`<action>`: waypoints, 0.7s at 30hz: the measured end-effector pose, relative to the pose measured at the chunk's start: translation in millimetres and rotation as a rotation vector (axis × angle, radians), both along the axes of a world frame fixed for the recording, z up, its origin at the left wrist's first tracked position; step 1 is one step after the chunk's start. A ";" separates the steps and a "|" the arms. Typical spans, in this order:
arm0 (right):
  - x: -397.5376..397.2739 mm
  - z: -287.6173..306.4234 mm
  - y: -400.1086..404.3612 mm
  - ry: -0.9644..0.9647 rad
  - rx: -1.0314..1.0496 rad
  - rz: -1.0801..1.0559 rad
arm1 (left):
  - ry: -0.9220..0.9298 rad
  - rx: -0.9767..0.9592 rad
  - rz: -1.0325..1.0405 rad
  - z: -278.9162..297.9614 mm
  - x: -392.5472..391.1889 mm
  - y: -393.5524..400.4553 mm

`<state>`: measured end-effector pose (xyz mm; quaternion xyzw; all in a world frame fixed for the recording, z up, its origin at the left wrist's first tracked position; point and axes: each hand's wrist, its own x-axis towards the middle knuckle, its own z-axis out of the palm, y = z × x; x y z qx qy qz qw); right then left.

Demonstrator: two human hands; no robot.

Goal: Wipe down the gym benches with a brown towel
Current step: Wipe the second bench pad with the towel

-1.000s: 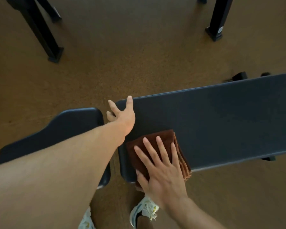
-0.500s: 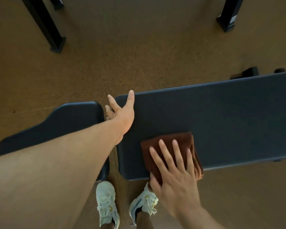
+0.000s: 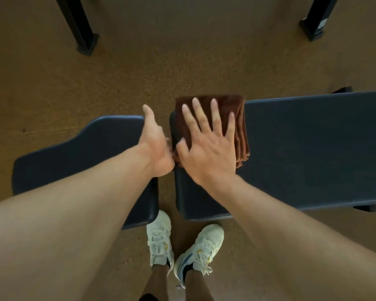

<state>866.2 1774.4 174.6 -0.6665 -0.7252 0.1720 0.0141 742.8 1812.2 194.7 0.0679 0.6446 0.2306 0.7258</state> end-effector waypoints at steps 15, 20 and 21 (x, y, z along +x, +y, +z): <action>-17.0 -1.3 50.7 -0.072 -0.088 0.056 | 0.410 0.325 -0.324 17.0 -14.0 -39.1; 17.8 12.5 -60.8 -0.051 -0.089 -0.134 | 0.586 0.566 -0.602 32.8 8.7 -35.9; 27.4 16.3 -97.0 -0.080 -0.110 -0.198 | 0.631 0.605 -0.687 34.6 13.4 -38.1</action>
